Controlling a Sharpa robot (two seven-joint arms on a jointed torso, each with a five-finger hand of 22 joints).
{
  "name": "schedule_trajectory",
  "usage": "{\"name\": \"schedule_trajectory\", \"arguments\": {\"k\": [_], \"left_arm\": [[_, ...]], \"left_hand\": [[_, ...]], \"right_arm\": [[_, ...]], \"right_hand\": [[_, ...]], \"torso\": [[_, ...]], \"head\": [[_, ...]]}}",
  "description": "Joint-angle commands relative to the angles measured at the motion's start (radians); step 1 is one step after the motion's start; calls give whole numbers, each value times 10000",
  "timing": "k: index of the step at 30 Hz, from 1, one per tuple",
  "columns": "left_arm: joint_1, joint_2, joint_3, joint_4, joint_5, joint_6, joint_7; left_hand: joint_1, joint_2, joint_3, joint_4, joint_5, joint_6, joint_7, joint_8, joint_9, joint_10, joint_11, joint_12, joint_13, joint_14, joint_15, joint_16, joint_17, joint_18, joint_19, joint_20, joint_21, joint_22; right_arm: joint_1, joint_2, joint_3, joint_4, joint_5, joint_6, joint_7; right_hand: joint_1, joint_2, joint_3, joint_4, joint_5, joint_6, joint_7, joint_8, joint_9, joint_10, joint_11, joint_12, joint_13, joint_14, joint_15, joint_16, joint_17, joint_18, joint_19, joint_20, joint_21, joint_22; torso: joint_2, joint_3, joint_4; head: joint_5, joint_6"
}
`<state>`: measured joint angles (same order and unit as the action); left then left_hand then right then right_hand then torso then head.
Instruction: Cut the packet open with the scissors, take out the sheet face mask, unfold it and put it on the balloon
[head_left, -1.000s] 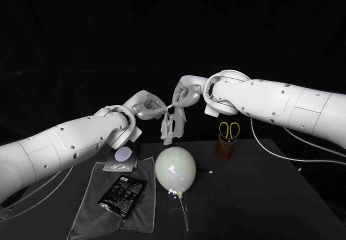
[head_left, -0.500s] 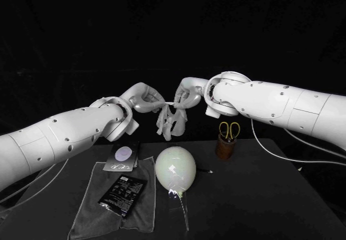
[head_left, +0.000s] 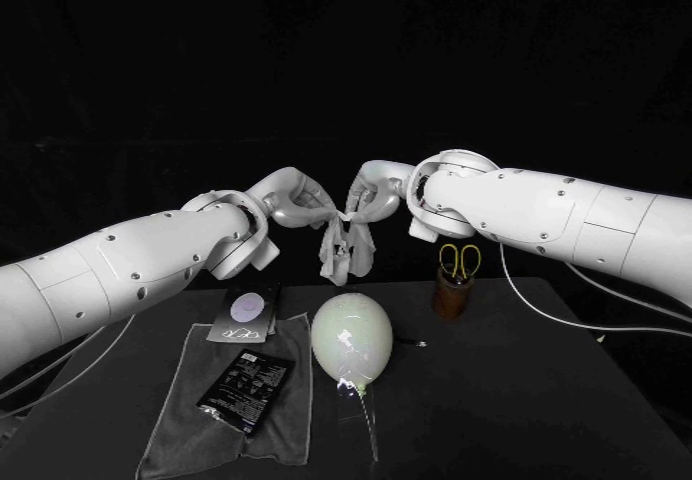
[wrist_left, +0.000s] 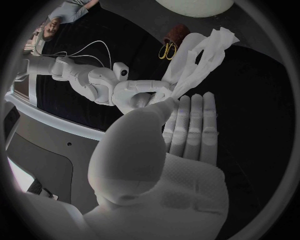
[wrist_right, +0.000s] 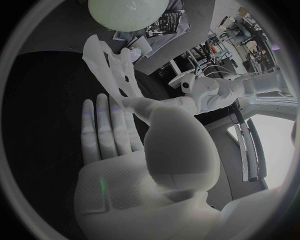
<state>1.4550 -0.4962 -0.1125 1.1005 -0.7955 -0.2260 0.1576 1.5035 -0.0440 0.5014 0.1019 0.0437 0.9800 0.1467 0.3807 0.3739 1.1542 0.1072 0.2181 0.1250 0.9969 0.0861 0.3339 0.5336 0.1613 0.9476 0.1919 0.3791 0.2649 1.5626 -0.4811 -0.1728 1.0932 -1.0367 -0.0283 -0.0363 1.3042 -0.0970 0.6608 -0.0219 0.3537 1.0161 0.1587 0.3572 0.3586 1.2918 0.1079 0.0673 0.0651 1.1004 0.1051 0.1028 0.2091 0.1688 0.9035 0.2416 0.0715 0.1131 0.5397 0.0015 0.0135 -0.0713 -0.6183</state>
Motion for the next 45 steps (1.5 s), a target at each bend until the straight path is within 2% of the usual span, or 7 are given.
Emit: {"name": "schedule_trajectory", "arguments": {"k": [1, 25, 30, 35, 40, 45], "left_arm": [[26, -4, 18, 11, 1, 495, -55], [30, -113, 18, -140, 98, 513, -243], [30, -98, 16, -147, 315, 664, -243], [30, -72, 14, -92, 705, 862, -192], [29, -67, 13, -55, 1350, 986, -145], [28, -73, 9, -24, 1589, 784, -188]], "left_hand": [[-153, 2, 127, -51, 48, -34, -5, 63, 278, -116, 7, 72, 38, -126, 12, 100, 35, -4, -83, 7, 67, 49], [-480, -28, 342, -315, 46, -81, 38, 209, 400, -225, -8, 353, 200, -271, -4, 480, 155, 22, -218, 28, 300, 255], [-500, -22, 364, -338, 46, -83, 46, 222, 410, -233, -8, 378, 213, -278, -8, 507, 159, 28, -225, 27, 325, 276], [-568, -1, 445, -376, 45, -118, 58, 244, 439, -309, 13, 407, 232, -373, 16, 529, 144, 12, -324, 51, 342, 309], [-673, 35, 599, -416, 46, -174, 83, 304, 526, -455, 63, 419, 241, -723, 113, 425, 49, -53, -594, 124, 285, 321], [-734, 61, 663, -455, 45, -238, 122, 351, 616, -534, 102, 417, 235, -801, 149, 424, -10, -26, -563, 110, 415, 417]], "right_arm": [[-6, -10, 1, 0, 101, -209, 101], [-5, -218, 2, -14, -343, -51, -49], [-3, -211, 2, 35, -406, -65, -32], [-3, -194, 2, 127, -381, -89, 37], [-3, -169, 2, 219, -349, -94, 87], [-3, -169, 2, 298, -339, -283, 106]], "right_hand": [[14, 85, 22, -75, -71, 50, 7, 64, 18, 21, -5, -39, 0, 57, 8, -52, -16, 157, 34, 10, 27, -14], [41, 98, 33, -112, -130, 54, 2, 59, 20, 19, -9, -38, 1, 60, 6, -58, -20, 158, 38, 6, 27, -20], [41, 95, 31, -116, -139, 55, 3, 59, 20, 19, -8, -38, 1, 60, 7, -59, -21, 158, 38, 6, 27, -21], [6, 87, 9, -105, -204, 38, 20, 43, 18, -5, 9, -47, -4, 46, 28, -76, -29, 154, 31, 12, 18, -32], [0, 89, 7, -103, -230, 29, 24, 36, 17, -21, 15, -52, -6, 34, 34, -85, -34, 153, 24, 15, 13, -37], [23, 121, 20, -117, -264, 31, 19, 33, 20, -19, 9, -43, -3, 38, 29, -89, -37, 155, 22, 17, 10, -45]], "torso": [[1, 0, -11], [0, -10, 0], [-7, -11, -9], [-5, 1, 19], [-1, -2, -8], [-3, 7, -1]], "head": [[-17, -5], [-25, -49], [-45, -44], [-36, -40], [-27, -27], [-35, 8]]}}
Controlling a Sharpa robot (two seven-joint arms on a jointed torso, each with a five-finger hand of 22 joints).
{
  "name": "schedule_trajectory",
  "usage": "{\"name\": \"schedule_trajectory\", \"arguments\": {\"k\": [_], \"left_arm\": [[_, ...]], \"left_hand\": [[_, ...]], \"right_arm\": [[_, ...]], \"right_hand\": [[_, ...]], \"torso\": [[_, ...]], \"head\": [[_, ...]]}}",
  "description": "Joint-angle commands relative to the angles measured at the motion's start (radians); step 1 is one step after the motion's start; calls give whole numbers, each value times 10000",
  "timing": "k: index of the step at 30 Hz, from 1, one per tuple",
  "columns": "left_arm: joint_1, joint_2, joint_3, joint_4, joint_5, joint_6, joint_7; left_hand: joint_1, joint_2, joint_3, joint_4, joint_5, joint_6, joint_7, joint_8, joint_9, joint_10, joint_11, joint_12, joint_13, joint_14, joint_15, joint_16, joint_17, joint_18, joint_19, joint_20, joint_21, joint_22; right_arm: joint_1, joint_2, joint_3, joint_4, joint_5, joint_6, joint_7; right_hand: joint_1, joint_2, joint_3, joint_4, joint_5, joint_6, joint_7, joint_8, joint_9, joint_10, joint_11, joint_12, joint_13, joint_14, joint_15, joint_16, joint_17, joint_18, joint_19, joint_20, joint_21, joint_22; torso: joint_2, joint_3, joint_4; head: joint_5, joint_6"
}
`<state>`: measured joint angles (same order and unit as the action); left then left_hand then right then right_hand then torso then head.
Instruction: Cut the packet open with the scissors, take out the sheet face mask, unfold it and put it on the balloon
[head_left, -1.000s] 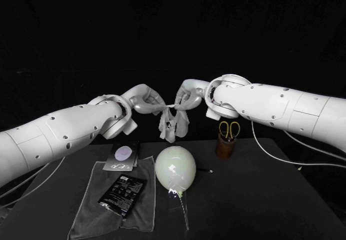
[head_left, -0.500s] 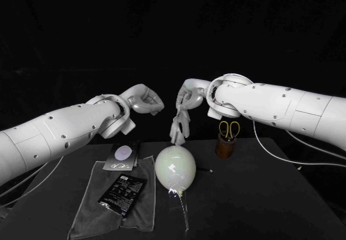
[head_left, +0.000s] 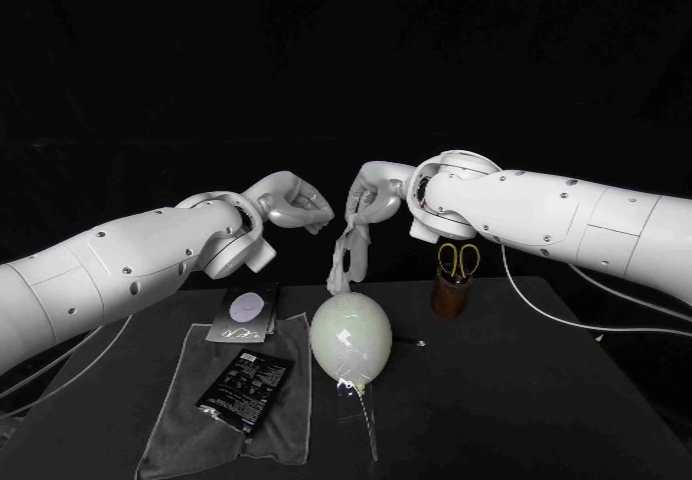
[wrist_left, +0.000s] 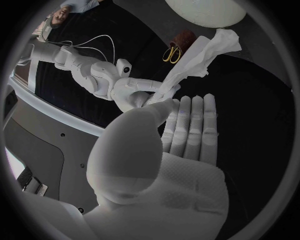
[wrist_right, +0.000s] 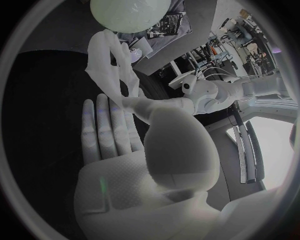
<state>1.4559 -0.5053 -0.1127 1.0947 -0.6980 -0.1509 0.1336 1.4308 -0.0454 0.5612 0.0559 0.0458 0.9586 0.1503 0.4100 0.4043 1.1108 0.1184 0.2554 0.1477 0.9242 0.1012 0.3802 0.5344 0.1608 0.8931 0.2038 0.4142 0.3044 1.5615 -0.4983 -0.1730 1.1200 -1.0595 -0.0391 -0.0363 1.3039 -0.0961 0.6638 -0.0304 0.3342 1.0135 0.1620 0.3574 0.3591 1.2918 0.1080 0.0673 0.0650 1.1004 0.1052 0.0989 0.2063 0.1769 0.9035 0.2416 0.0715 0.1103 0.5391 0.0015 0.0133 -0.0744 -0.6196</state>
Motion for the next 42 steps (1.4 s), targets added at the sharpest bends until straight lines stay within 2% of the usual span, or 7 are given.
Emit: {"name": "schedule_trajectory", "arguments": {"k": [1, 4, 5, 10, 15, 26, 42], "left_arm": [[18, 21, 1, 40, 627, -39, 33], [7, 21, -40, 76, 649, -116, -46], [-1, 18, -52, 93, 653, -119, -68], [-136, -39, -91, 272, 604, -49, -151], [-277, -54, -101, 400, 267, -139, -165], [-480, 153, -105, 263, -509, -882, -366], [-509, 334, -103, 115, -655, -1159, -519]], "left_hand": [[-22, 69, 72, 2, 24, -36, 91, 64, 323, -117, -4, 39, 3, -83, 1, -39, -28, -22, -28, -7, 72, 30], [-115, -78, 45, -6, 21, -101, 124, 70, 365, -156, 19, 23, -17, -107, 17, -47, -74, -23, -84, 6, 76, 45], [-452, -469, -231, 125, 5, -267, 161, -25, 341, -88, 45, 56, -14, -35, 23, -5, -83, -34, -120, 55, 25, 14], [-1225, -1552, -896, 547, 15, -627, 287, -444, 130, -226, 133, -67, -96, -121, 44, -61, -183, -44, -373, 269, -408, -263], [-1299, -2001, -1280, 701, 17, -808, 406, -721, -14, -329, 224, -175, -164, -194, 116, -197, -323, 25, -498, 453, -809, -546], [-884, -2008, -2373, 959, 23, -1245, 644, -1121, -154, -863, 472, -351, -297, -265, 290, -439, -631, 228, -288, 725, -1463, -1095], [-203, -1612, -3246, 1274, 18, -917, 567, -1026, -90, -646, 345, 14, -252, 146, 168, -333, -801, 249, 398, 590, -1740, -1457]], "right_arm": [[8, 3, 4, 32, -110, -209, 96], [7, 0, 4, 29, -109, -276, 65], [7, -3, 4, 30, -109, -295, 56], [6, -6, 4, 70, -65, -382, 42], [5, -6, 4, 98, -13, -430, 44], [5, -11, 5, 163, 68, -498, 71], [5, -25, 5, 316, 90, -473, 88]], "right_hand": [[26, 112, -10, -32, -69, 57, -13, 32, 14, -19, 8, -44, -3, 38, 29, -51, -9, 73, 23, 17, 10, -16], [29, 113, -10, -35, -70, 59, -14, 33, 15, -15, 7, -41, -2, 41, 27, -50, -9, 74, 24, 16, 11, -17], [29, 113, -10, -35, -70, 59, -14, 33, 15, -15, 7, -41, -2, 41, 27, -50, -9, 74, 24, 16, 11, -17], [35, 115, -10, -45, -57, 70, -15, 37, 18, 0, 2, -33, 2, 57, 22, -44, -7, 77, 33, 13, 15, -18], [35, 112, -10, -52, -34, 77, -16, 39, 20, 10, 0, -28, 4, 69, 17, -41, -7, 78, 40, 12, 18, -19], [13, 91, -20, -69, 96, 104, -21, 42, 28, 40, -7, -22, 8, 103, 8, -36, -7, 78, 67, 6, 29, -25], [7, 84, -22, -75, 138, 111, -24, 42, 30, 46, -9, -23, 8, 112, 4, -35, -8, 78, 73, 5, 31, -27]], "torso": [[-1, 8, 11], [5, 4, 10], [7, 1, 5], [11, 3, 5], [13, -2, 4], [8, 7, -7], [9, 4, 0]], "head": [[1, 24], [-10, 21], [-12, 20], [-19, 26], [-44, 15], [-43, -3], [-41, 0]]}}
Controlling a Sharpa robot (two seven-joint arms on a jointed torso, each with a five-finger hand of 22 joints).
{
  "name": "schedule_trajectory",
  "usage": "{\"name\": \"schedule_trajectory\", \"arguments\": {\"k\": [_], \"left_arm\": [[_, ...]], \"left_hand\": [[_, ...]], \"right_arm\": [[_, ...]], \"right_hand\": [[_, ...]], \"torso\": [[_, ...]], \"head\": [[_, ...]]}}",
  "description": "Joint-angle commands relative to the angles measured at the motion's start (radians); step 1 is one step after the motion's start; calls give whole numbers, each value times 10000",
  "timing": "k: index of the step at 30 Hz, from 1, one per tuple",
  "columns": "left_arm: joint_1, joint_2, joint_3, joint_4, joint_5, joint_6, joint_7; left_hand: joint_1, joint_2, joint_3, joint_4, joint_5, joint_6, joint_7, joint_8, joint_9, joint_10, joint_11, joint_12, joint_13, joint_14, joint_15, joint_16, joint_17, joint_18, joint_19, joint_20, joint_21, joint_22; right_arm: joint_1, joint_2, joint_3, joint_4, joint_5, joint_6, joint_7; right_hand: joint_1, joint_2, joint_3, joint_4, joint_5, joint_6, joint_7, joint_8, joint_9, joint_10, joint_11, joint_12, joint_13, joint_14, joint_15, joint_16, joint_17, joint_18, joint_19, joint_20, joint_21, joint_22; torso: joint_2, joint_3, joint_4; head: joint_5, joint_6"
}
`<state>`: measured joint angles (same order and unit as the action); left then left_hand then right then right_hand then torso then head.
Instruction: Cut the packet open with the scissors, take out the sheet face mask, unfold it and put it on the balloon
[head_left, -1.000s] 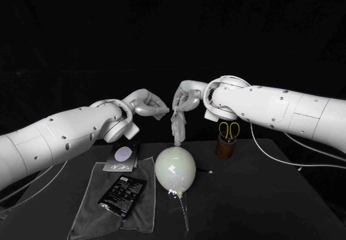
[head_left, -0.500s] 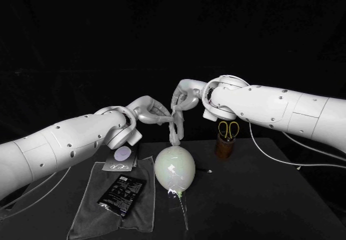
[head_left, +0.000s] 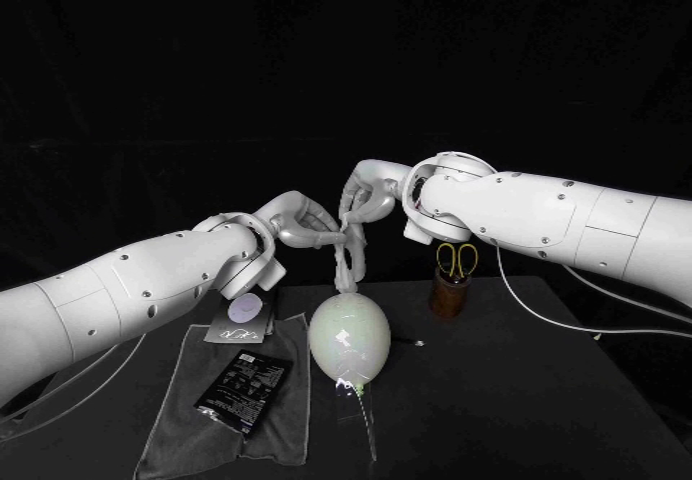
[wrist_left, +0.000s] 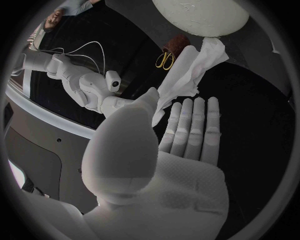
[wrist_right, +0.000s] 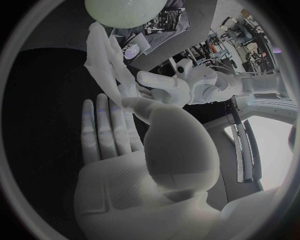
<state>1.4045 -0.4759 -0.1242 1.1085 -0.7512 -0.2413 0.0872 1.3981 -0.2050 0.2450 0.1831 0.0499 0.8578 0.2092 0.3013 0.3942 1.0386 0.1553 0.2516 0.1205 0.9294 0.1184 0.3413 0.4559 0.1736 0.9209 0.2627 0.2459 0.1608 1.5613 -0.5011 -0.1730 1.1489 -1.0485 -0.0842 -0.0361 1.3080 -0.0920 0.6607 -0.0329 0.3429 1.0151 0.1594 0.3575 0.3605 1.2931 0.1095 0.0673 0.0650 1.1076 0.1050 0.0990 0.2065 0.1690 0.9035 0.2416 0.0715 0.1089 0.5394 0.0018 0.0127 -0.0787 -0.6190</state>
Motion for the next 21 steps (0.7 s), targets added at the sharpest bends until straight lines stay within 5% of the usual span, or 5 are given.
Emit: {"name": "schedule_trajectory", "arguments": {"k": [1, 15, 21], "left_arm": [[5, 48, 12, -31, -123, -252, -58], [4, 149, 12, -25, -214, -48, -2], [4, 173, 13, -49, -184, -168, 50]], "left_hand": [[159, 6, -103, 20, -24, 130, -39, 80, 19, 109, -41, 79, 27, 132, -20, 71, -19, 121, 163, -14, -59, -33], [604, 187, -130, 117, -21, 531, -259, 264, 65, 298, -211, 224, 29, 316, -142, 104, -82, 111, 385, -82, -178, -176], [1106, 580, 285, 75, -19, 800, -410, 348, 65, 508, -352, 261, 5, 519, -268, 144, -93, 123, 543, -142, -182, -214]], "right_arm": [[7, 3, 5, 32, -19, -23, 86], [7, 31, 5, 53, -17, -20, 92], [7, 26, 6, 56, -17, -16, 90]], "right_hand": [[-36, 42, 10, -53, 69, 98, 1, 41, 17, 37, -26, -22, 8, 42, 4, -36, -10, 156, 76, 5, 32, -14], [-40, 37, 11, -59, 125, 106, -3, 42, 19, 44, -28, -22, 8, 49, 0, -36, -11, 157, 81, 2, 34, -16], [-40, 37, 11, -59, 125, 106, -3, 42, 19, 44, -28, -22, 8, 49, 0, -36, -11, 157, 81, 2, 34, -16]], "torso": [[6, 1, 6], [3, -3, 11], [2, -2, 2]], "head": [[2, -6], [1, -27], [14, -21]]}}
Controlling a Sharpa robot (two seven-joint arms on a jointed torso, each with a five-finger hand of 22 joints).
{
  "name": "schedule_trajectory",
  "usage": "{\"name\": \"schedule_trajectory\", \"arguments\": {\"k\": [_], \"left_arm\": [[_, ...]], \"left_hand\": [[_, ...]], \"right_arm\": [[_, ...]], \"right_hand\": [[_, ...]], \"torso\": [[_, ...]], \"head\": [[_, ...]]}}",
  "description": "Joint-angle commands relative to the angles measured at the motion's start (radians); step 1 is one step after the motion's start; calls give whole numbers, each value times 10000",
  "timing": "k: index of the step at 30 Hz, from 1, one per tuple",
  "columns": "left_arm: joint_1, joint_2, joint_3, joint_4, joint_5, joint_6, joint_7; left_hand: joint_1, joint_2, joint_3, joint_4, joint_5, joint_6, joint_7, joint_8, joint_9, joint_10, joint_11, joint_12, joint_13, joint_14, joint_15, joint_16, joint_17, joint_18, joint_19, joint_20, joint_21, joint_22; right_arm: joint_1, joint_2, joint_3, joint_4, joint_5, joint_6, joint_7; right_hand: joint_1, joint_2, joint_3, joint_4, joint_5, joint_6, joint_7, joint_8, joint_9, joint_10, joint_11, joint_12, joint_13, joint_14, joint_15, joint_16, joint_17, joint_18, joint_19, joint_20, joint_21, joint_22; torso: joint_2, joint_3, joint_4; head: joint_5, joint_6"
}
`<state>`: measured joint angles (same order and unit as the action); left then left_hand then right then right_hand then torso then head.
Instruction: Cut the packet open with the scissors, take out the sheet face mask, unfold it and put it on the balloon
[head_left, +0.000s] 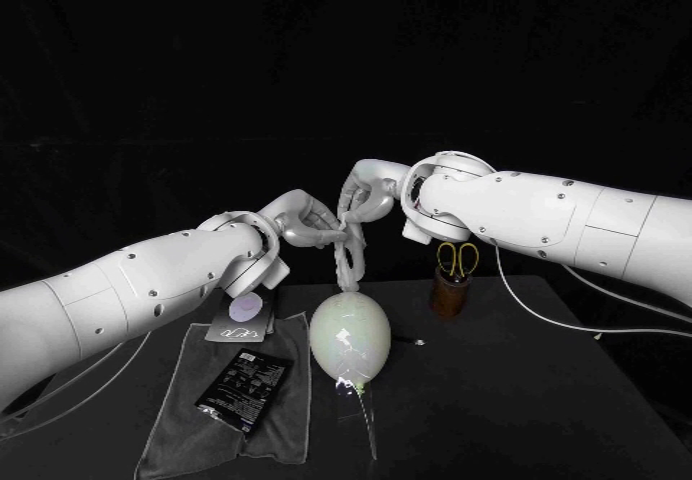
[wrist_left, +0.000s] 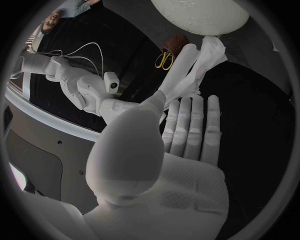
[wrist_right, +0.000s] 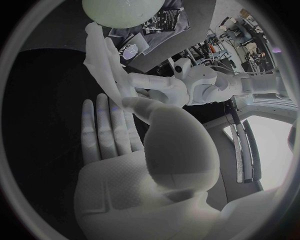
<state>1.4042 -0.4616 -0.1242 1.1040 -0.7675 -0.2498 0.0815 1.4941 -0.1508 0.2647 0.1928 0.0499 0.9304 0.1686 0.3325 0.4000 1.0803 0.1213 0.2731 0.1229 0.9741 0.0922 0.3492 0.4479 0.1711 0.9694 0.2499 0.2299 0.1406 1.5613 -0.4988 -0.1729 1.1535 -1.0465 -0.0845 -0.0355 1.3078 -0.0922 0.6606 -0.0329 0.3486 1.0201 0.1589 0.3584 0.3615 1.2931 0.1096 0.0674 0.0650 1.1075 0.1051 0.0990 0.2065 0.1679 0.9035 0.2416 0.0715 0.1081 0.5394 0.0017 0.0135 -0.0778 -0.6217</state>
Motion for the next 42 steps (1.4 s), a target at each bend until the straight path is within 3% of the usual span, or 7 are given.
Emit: {"name": "schedule_trajectory", "arguments": {"k": [1, 7, 12, 20, 29, 38, 42], "left_arm": [[7, 32, 13, -13, -4, -109, 121], [7, 24, 13, -51, 156, -241, 251], [7, -62, 17, -6, 398, -124, 466], [9, -262, 41, 149, 1271, 924, 972], [21, -293, 97, 143, 2487, 1364, 1210], [188, -512, 210, 92, 3502, 2089, 1000], [246, -605, 254, 65, 3679, 2612, 681]], "left_hand": [[430, 259, 412, -75, -13, 207, -63, 63, -2, 196, -71, 27, -51, 158, -46, 45, -30, 148, 148, -74, -6, -19], [923, 853, 1385, -378, -14, 599, -137, 213, 55, 704, -206, -37, -148, 618, -186, -67, -135, 131, 485, -374, 219, 77], [799, 999, 1694, -459, -22, 568, -177, 235, 105, 877, -236, -141, -212, 824, -219, -183, -199, 97, 539, -469, 356, 165], [641, 970, 1887, -667, -20, 513, -153, 258, 167, 938, -215, -304, -292, 808, -179, -409, -279, 33, 366, -468, 398, 220], [465, 1004, 2065, -810, -19, 484, -124, 283, 208, 889, -154, -459, -355, 503, -52, -713, -379, -79, -32, -357, 280, 199], [117, 1006, 2783, -1200, -19, 288, 43, 449, 358, 78, 159, -841, -506, -612, 352, -1295, -669, -295, -1021, 3, -295, -64], [-133, 858, 3330, -1413, -22, 275, 249, 598, 451, -831, 454, -1322, -615, -1184, 602, -1637, -893, -308, -1312, 164, -540, -202]], "right_arm": [[7, 1, 5, 9, -37, -12, 82], [7, -13, 5, -19, -37, 27, 72], [6, -23, 5, -109, -37, 104, 57], [-51, 11, 3, -229, 29, 252, 122], [-165, 98, 1, -204, 239, 413, 413], [-397, 139, -3, -461, 710, -208, 632], [-449, 95, -4, -496, 958, -504, 736]], "right_hand": [[-41, 36, 13, -63, 97, 59, 1, 32, 10, 47, -31, -23, 9, 53, -3, -37, -12, 167, 84, 1, 34, -10], [-44, 33, 13, -66, 117, 62, 0, 32, 10, 49, -32, -23, 8, 55, -4, -37, -12, 167, 86, 0, 35, -11], [-44, 33, 13, -66, 117, 62, 0, 32, 10, 49, -32, -23, 8, 55, -4, -37, -12, 167, 86, 0, 35, -11], [-48, 29, 11, -69, 134, 63, -1, 30, 11, 49, -32, -26, 8, 55, -5, -40, -14, 166, 86, 0, 34, -13], [-76, 32, 2, -54, 116, 45, 8, 14, 7, 20, -19, -42, 0, 30, 6, -60, -23, 159, 68, 9, 20, -25], [-133, 54, -54, -8, -257, -64, 60, -54, 6, -143, 39, -61, -14, -81, 94, -148, -68, 163, -28, 41, -36, -94], [-124, 56, -57, -13, -303, -88, 70, -66, 7, -178, 50, -63, -15, -105, 103, -165, -77, 162, -48, 50, -44, -108]], "torso": [[1, 0, -5], [-2, 0, -2], [7, 0, -2], [-1, 4, 9], [-6, -8, -5], [2, 8, -1], [8, 1, -12]], "head": [[2, 7], [-9, 11], [-34, 7], [-53, -25], [-47, -32], [-5, -34], [-13, -53]]}}
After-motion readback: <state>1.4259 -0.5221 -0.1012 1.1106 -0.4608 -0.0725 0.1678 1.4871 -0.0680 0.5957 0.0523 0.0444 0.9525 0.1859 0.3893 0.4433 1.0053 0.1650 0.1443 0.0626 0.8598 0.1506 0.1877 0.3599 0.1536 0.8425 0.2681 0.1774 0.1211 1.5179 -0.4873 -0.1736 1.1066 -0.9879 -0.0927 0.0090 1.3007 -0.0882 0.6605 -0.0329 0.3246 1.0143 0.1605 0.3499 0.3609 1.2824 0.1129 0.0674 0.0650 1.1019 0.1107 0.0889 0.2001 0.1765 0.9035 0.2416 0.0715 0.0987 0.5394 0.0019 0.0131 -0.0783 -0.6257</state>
